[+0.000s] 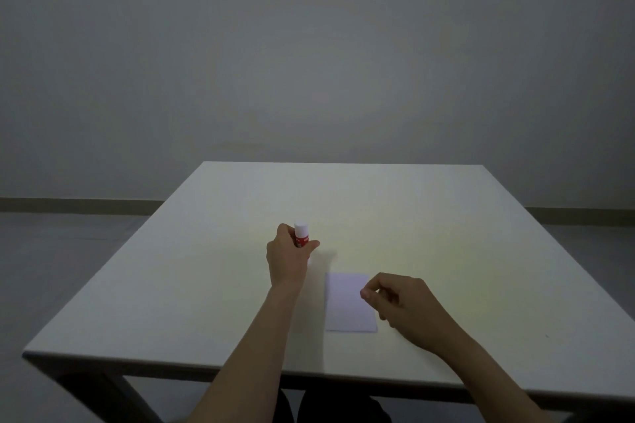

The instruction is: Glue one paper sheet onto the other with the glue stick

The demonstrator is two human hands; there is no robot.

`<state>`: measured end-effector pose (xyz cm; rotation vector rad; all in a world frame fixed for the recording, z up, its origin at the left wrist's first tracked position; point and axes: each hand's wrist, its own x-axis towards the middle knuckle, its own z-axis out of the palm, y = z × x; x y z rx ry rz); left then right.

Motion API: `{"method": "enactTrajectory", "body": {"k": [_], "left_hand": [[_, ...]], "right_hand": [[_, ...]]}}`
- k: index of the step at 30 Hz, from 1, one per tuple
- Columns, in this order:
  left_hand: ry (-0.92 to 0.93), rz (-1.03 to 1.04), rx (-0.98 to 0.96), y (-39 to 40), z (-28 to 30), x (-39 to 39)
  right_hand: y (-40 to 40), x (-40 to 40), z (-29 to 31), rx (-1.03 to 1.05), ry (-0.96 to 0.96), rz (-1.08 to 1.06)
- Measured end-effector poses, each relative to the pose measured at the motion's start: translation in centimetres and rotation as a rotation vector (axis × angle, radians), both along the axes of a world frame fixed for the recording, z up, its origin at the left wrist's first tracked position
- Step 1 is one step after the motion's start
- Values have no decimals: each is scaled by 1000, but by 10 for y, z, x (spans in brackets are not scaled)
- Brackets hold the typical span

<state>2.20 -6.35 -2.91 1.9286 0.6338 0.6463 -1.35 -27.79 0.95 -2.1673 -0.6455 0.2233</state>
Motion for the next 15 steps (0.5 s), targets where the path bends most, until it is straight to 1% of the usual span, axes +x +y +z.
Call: {"method": "enactTrajectory", "body": {"k": [6, 8, 11, 14, 15], "left_hand": [[4, -22, 27, 1, -8, 1], [47, -41, 21, 2, -11, -1], [128, -126, -17, 4, -12, -6], [220, -279, 50, 12, -8, -5], [232, -282, 79, 16, 0, -8]], "right_hand": [[-4, -4, 0, -26, -23, 34], [-4, -3, 0, -26, -28, 39], [-4, -1, 0, -57, -6, 69], [-5, 9, 0, -132, 40, 116], [-3, 19, -1, -180, 21, 121]]}}
